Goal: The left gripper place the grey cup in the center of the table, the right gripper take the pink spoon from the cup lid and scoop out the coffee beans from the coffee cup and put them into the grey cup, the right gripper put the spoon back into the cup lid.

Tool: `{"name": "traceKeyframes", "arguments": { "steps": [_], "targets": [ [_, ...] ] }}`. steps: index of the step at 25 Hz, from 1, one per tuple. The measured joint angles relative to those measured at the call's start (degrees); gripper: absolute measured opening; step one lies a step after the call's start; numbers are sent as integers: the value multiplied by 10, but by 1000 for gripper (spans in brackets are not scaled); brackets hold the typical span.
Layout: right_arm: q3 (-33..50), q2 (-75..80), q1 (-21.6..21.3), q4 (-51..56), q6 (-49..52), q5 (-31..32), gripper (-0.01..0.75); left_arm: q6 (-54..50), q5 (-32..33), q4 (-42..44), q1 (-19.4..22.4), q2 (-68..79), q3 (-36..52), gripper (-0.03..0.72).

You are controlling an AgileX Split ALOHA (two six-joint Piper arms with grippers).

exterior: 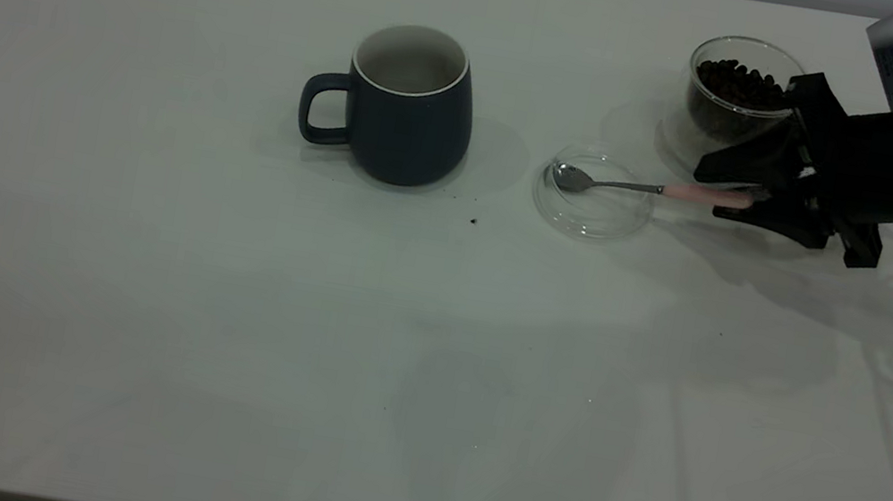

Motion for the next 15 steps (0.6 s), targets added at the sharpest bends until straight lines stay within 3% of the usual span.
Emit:
{"name": "traceKeyframes", "arguments": {
  "steps": [3,6,11,15],
  "targets": [
    [0,0,0,-3,-9,-1,562,0,0,0,0,0,0,567],
    [0,0,-6,-23,-13,-1,612,1,0,0,0,0,0,567],
    [0,-28,-44,-109,21,-32,619,1,0,0,0,0,0,567],
    [0,-122,-62,-255,132,-46,618,1,0,0,0,0,0,567]
  ]
}}
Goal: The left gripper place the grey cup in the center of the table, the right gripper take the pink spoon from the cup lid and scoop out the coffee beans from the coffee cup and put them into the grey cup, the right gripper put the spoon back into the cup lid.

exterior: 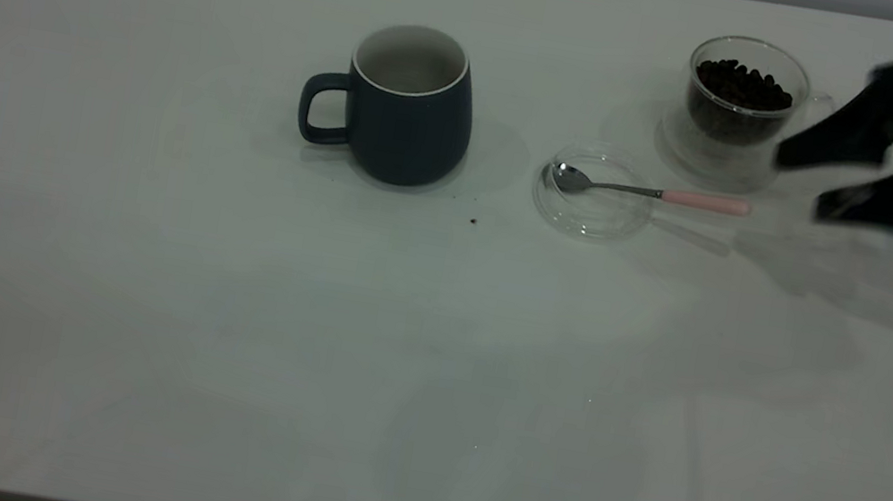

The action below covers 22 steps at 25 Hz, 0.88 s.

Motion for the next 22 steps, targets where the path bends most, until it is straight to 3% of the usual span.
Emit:
{"name": "traceKeyframes", "arguments": {
  "steps": [4,11,18,22],
  "targets": [
    [0,-144,5,-213,188,26,618,0,0,0,0,0,0,567],
    [1,-428,11,-481,460,157,607,0,0,0,0,0,0,567],
    [2,-674,11,-568,539,265,588,0,0,0,0,0,0,567],
    [33,-785,11,-604,564,284,587,0,0,0,0,0,0,567]
  ]
}}
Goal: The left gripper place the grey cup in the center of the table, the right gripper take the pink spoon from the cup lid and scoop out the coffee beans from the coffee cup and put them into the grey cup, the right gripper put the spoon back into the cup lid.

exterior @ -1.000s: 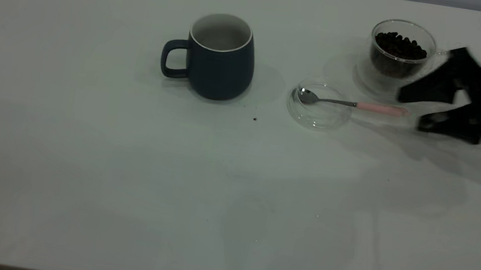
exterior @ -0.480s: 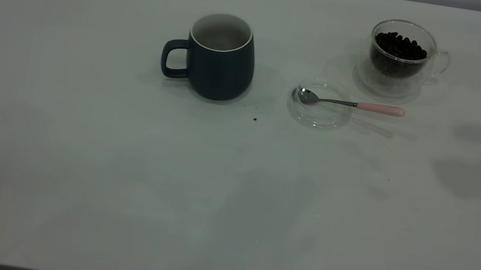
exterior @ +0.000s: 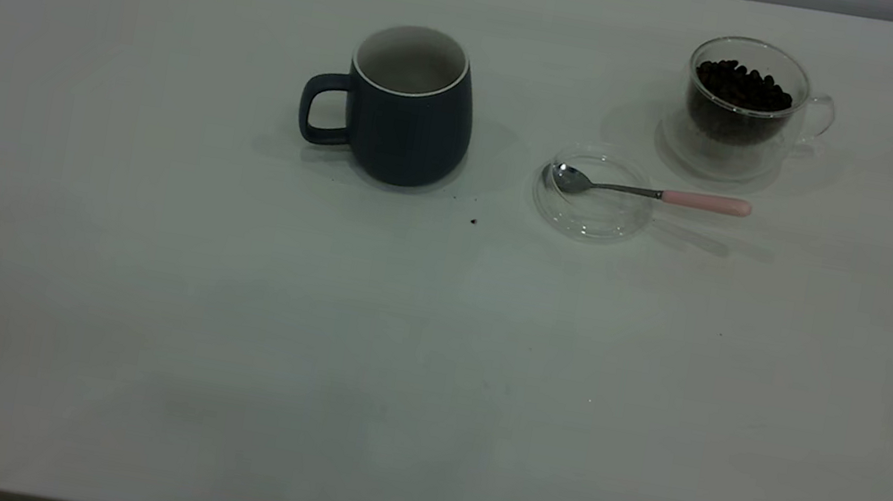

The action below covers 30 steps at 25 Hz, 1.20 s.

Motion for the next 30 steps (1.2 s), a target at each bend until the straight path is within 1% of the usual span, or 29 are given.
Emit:
{"name": "traceKeyframes", "arguments": {
  "steps": [7,14,18,22,24,30],
  "targets": [
    [137,-138,0,-60,17,-5,587,0,0,0,0,0,0,567],
    [265,-299,1,-67,25,-23,587,0,0,0,0,0,0,567],
    [320,-359,36,-77,39,-24,587,0,0,0,0,0,0,567],
    [329,-408,83,-101,51,-33,587,0,0,0,0,0,0,567],
    [329,-430,97,-127,67,-34,587,0,0,0,0,0,0,567],
    [339,-464,102,-211,156,-47,582,0,0,0,0,0,0,567]
  ]
}}
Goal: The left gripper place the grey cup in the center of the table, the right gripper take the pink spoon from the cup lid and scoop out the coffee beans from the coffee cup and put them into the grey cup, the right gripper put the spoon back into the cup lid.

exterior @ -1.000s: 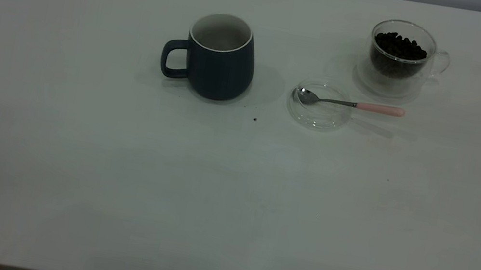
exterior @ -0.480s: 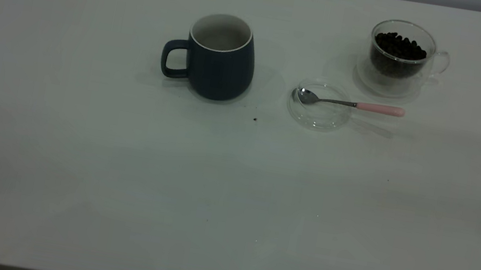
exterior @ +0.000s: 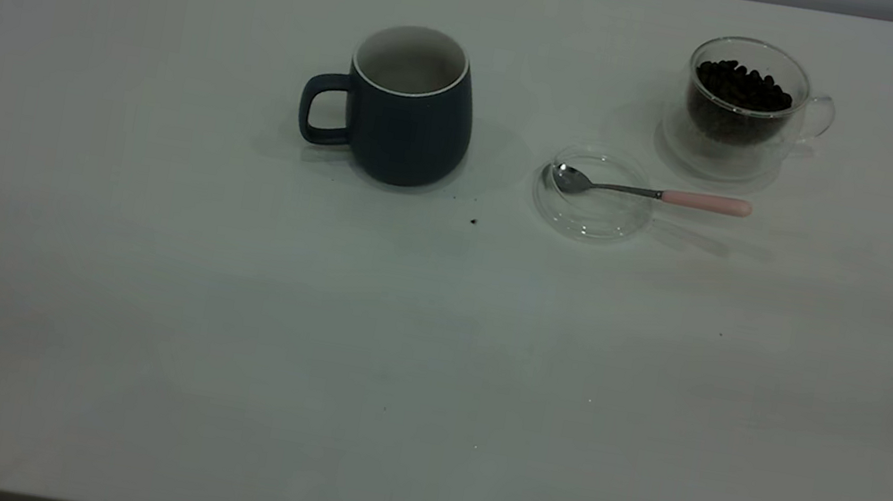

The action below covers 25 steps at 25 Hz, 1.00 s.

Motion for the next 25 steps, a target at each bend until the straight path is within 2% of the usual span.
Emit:
{"name": "traceKeyframes", "arguments": {
  "steps": [25],
  "targets": [
    [0,-33,-4,15,-22,-6,575,1,0,0,0,0,0,567]
  ]
}}
